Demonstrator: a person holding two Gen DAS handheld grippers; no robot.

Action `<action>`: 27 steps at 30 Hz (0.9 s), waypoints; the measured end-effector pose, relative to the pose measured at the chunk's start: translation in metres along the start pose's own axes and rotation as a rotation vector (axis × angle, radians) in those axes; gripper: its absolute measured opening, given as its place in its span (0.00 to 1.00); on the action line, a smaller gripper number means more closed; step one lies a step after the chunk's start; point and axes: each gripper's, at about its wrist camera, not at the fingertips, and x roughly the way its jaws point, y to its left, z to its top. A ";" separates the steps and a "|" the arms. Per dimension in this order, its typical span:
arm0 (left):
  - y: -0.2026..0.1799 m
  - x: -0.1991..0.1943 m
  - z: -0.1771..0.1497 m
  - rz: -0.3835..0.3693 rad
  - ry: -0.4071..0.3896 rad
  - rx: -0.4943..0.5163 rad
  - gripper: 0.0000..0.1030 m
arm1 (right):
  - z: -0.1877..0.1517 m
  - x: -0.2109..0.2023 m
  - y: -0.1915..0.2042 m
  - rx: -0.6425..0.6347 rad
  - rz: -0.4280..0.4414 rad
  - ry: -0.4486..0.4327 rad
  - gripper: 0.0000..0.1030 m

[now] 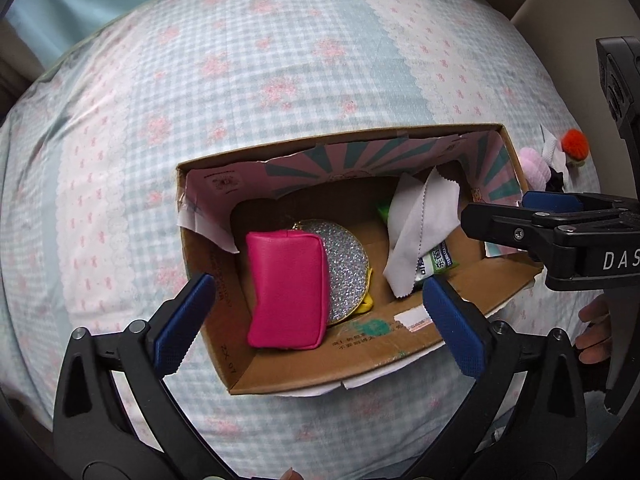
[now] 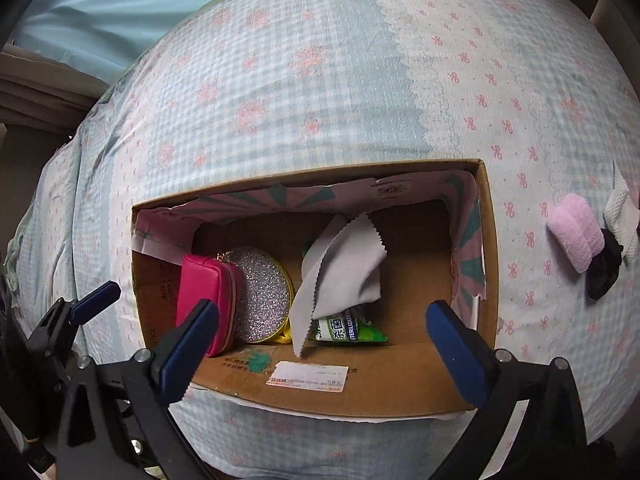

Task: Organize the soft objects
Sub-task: 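Withdraw both open tools upward from the box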

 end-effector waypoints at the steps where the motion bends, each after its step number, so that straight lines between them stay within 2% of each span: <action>1: 0.001 -0.003 -0.002 0.006 -0.003 -0.001 1.00 | -0.001 -0.002 0.002 -0.005 0.003 -0.003 1.00; 10: 0.008 -0.043 -0.023 -0.002 -0.077 -0.040 1.00 | -0.021 -0.037 0.019 -0.037 -0.005 -0.070 1.00; 19: -0.008 -0.107 -0.049 0.042 -0.196 -0.030 1.00 | -0.059 -0.098 0.041 -0.118 -0.048 -0.209 1.00; 27: -0.026 -0.168 -0.079 0.075 -0.297 -0.057 1.00 | -0.101 -0.168 0.051 -0.185 -0.090 -0.363 1.00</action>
